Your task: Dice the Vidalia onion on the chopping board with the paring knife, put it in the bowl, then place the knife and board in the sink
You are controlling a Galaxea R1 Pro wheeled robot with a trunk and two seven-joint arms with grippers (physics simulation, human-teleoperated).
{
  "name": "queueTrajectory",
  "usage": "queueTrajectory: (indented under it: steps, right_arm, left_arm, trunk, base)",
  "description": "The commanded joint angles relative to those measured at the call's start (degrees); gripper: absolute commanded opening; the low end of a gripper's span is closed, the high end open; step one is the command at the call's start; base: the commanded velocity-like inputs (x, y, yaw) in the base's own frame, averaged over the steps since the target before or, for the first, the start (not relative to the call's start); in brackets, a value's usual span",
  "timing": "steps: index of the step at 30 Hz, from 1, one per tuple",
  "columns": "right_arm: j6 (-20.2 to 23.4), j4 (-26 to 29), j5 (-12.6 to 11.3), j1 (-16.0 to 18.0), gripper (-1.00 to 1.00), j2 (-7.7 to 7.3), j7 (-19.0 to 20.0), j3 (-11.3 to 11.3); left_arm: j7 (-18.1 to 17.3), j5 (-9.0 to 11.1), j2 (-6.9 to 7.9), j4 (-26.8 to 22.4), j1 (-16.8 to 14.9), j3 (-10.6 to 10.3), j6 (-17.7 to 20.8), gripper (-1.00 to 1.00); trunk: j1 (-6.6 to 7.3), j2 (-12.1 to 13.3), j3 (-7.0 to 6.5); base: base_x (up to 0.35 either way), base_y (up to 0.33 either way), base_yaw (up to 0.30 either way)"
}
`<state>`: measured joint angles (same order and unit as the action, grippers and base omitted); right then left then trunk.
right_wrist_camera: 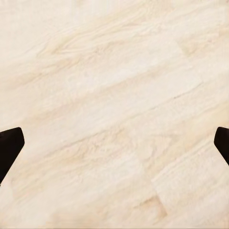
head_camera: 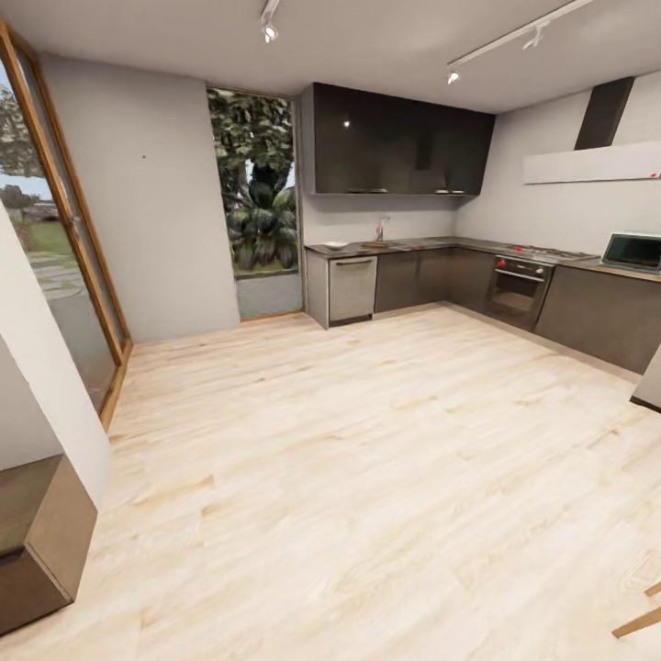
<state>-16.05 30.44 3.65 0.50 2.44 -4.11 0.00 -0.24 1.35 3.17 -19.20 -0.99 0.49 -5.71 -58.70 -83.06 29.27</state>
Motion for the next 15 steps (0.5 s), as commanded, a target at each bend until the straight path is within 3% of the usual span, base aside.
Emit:
queueTrajectory:
  steps: [1,15]
  right_arm:
    - [-0.1,0.0,0.4,0.0,1.00,0.02,-0.4,0.0]
    - [-0.1,0.0,0.4,0.1,1.00,0.02,-0.4,0.0]
  left_arm:
    - [0.0,0.1,0.00,0.0,0.0,0.0,-0.2,1.00]
    - [0.0,0.1,0.00,0.0,0.0,0.0,-0.2,1.00]
  trunk:
    - [-0.03,0.0,0.06]
    - [-0.03,0.0,0.06]
  base:
    - [0.310,0.000,0.000]
    - [0.311,0.000,0.000]
